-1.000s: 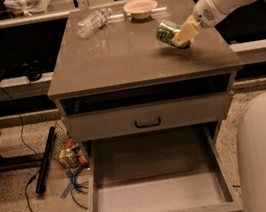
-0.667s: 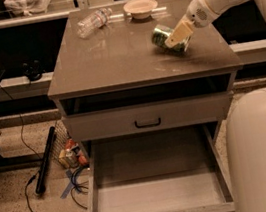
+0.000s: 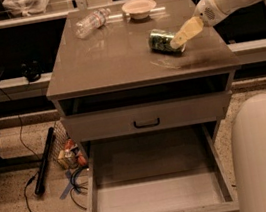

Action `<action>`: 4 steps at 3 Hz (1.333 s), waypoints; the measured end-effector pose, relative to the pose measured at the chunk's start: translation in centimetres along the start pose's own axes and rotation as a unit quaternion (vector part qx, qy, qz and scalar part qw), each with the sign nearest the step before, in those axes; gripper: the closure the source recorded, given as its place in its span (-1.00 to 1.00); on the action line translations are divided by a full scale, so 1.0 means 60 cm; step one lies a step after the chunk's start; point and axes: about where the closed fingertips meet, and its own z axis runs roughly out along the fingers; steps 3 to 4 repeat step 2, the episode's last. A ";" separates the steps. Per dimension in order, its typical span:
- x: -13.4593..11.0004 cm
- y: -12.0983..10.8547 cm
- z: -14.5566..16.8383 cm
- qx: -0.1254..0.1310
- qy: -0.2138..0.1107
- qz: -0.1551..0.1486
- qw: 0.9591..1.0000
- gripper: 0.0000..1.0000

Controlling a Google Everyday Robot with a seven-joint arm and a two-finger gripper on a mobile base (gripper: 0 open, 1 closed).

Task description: Pick green can from middle drawer and place on counter

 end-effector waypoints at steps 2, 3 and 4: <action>0.106 -0.030 -0.128 0.034 -0.056 0.055 0.996 -1.00; 0.106 -0.030 -0.128 0.034 -0.056 0.055 0.996 -1.00; 0.106 -0.030 -0.128 0.034 -0.056 0.055 0.996 -1.00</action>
Offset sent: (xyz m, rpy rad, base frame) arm -0.1154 -0.1467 0.0016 0.1972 -0.0870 -0.2098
